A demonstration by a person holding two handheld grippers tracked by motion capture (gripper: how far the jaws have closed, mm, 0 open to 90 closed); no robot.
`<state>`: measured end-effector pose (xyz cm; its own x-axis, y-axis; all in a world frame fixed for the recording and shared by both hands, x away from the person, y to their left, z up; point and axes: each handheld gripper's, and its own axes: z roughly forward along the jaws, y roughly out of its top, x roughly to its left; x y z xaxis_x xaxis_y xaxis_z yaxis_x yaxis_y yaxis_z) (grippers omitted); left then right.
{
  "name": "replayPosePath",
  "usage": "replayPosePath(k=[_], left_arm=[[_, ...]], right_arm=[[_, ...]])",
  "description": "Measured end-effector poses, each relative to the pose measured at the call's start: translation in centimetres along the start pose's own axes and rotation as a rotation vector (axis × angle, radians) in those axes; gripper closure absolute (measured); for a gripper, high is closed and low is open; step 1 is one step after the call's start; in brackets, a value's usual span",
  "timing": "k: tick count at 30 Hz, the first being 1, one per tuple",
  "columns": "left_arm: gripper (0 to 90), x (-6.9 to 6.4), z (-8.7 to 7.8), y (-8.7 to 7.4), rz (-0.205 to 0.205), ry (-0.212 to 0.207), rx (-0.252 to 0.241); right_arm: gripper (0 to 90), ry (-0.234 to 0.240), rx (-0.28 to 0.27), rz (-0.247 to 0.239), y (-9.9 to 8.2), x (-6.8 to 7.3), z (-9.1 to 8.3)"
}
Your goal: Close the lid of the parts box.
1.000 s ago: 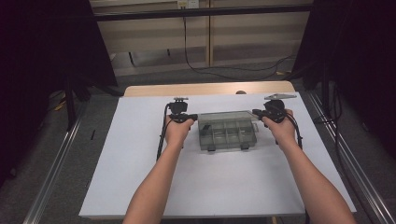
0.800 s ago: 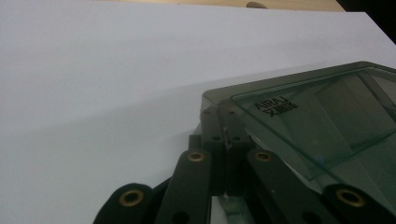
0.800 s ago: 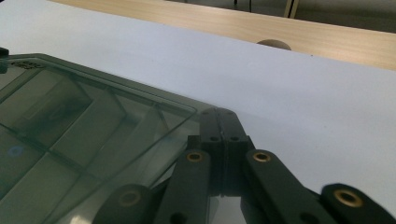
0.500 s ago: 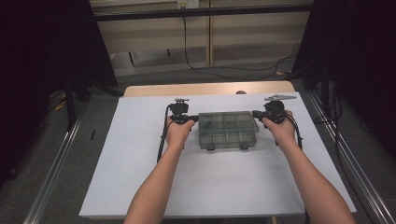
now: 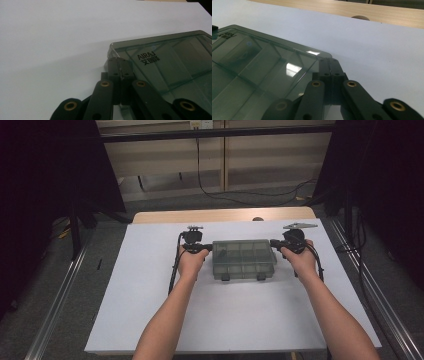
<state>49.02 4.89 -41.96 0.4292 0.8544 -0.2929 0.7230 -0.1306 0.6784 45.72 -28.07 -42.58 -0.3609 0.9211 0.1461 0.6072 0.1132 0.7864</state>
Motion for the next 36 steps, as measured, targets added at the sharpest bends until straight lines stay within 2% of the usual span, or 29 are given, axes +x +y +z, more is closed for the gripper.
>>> replayPosePath(k=[11,36], left_arm=[[90.0,-0.06,0.01,-0.03,0.016,0.006,0.005],[90.0,-0.28,0.07,-0.11,0.044,0.023,0.008]], right_arm=[[90.0,0.001,-0.013,0.027,-0.14,-0.08,0.1],[90.0,-0.001,-0.022,0.037,-0.41,-0.05,0.19]])
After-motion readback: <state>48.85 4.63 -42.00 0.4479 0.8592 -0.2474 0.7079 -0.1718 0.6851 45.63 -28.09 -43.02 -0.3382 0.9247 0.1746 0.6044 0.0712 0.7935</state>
